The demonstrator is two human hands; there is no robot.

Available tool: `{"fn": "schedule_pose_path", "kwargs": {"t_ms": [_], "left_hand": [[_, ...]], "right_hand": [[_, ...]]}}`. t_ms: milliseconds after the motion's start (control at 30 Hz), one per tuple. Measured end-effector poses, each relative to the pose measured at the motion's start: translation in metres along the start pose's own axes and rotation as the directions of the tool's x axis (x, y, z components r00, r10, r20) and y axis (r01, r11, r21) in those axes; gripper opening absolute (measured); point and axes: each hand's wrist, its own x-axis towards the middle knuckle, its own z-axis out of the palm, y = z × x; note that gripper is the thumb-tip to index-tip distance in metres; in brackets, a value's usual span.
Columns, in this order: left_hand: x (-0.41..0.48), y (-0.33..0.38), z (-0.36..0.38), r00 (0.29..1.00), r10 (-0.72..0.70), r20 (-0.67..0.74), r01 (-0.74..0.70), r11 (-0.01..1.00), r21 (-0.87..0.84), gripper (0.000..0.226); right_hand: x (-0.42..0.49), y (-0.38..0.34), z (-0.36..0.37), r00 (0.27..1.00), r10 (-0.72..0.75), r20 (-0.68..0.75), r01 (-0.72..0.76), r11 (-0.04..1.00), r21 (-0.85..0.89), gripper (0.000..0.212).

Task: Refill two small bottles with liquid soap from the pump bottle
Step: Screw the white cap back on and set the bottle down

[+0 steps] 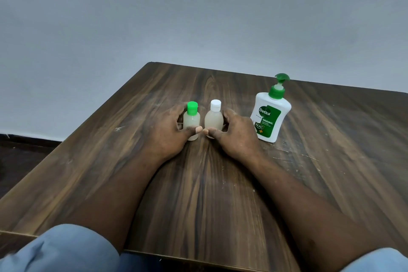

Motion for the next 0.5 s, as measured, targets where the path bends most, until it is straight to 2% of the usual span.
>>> {"fn": "schedule_pose_path", "kwargs": {"t_ms": [133, 333, 500], "left_hand": [[0.0031, -0.0017, 0.0005, 1.0, -0.003, -0.023, 0.004, 0.999, 0.043, 0.053], [0.0076, -0.0017, 0.0039, 0.995, -0.097, -0.03, 0.096, 0.995, -0.037, 0.054], [0.0081, -0.0029, 0.0038, 0.995, -0.098, -0.026, 0.096, 0.993, -0.063, 0.056]], "right_hand": [[-0.0011, -0.0012, 0.0014, 0.999, 0.036, 0.005, -0.036, 0.999, 0.0, 0.047], [-0.0018, -0.0033, 0.0042, 0.999, 0.043, -0.027, -0.044, 0.998, -0.034, 0.052], [-0.0026, -0.0038, 0.0009, 1.0, 0.009, 0.003, -0.009, 1.0, 0.007, 0.051]]}}
